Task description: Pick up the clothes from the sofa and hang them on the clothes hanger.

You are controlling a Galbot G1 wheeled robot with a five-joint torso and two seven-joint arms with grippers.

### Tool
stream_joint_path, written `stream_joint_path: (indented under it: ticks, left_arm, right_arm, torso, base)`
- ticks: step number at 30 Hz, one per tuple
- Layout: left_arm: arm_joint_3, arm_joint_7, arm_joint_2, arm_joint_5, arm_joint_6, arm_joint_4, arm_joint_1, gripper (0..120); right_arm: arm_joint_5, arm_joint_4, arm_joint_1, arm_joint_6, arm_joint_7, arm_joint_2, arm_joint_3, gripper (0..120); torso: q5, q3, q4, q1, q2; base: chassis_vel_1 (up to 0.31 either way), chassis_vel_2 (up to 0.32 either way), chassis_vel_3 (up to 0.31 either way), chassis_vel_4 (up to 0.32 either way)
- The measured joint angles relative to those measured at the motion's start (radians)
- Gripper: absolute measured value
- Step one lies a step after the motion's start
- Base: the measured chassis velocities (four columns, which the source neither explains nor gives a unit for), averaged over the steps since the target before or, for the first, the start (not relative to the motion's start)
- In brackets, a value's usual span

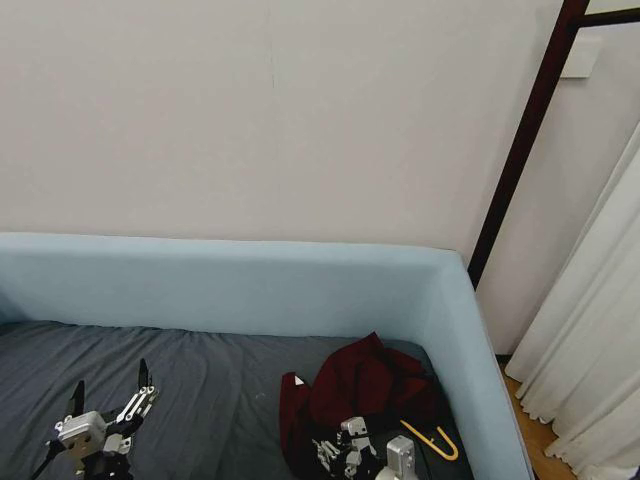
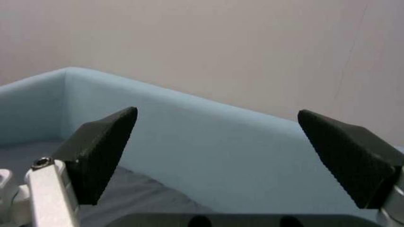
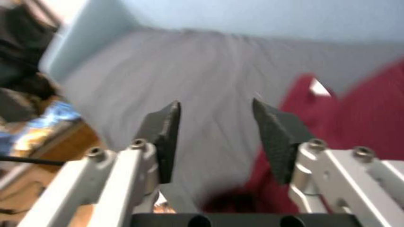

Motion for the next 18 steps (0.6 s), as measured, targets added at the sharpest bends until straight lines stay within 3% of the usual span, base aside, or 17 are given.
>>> stream_joint_path:
  ticks: [3,5,8,9,12,18]
  left_arm:
    - [0.013,-0.002,-0.008,0.015,0.000,0.003,-0.002,100]
    - [0.013,-0.002,-0.009,0.017,0.000,0.002,-0.001,100]
    - [0.011,-0.003,-0.010,0.018,0.000,-0.011,0.006,100]
    - [0.011,-0.003,-0.010,0.018,0.000,-0.011,0.006,100]
    - [0.002,-0.003,-0.010,0.019,-0.001,-0.025,0.019,100]
    - [-0.013,-0.004,-0.011,0.019,-0.004,-0.043,0.033,100]
  right_arm:
    - [0.041,0.003,0.026,0.062,-0.071,-0.016,0.040,64]
    - [0.053,-0.003,0.038,0.064,-0.052,-0.015,0.054,67]
    - [0.078,-0.040,0.093,-0.008,0.151,0.006,0.085,81]
    - [0.078,-0.040,0.093,-0.008,0.151,0.006,0.085,81]
    - [0.124,-0.159,0.170,-0.124,0.353,0.045,0.131,95]
    - [0.155,-0.319,0.216,-0.198,0.346,0.102,0.205,100]
  torso:
    - [0.0001,0.000,-0.0001,0.000,0.000]
    - [0.0001,0.000,-0.0001,0.000,0.000]
    - [0.0002,0.000,-0.0001,0.000,0.000]
    - [0.0002,0.000,-0.0001,0.000,0.000]
    - [0.0001,0.000,0.0000,0.000,0.000]
    - [0.0001,0.000,0.0000,0.000,0.000]
  base:
    - [0.000,0.000,0.000,0.000]
    - [0.000,0.000,0.000,0.000]
    - [0.000,0.000,0.000,0.000]
    - [0.000,0.000,0.000,0.000]
    - [0.000,0.000,0.000,0.000]
    - [0.000,0.000,0.000,0.000]
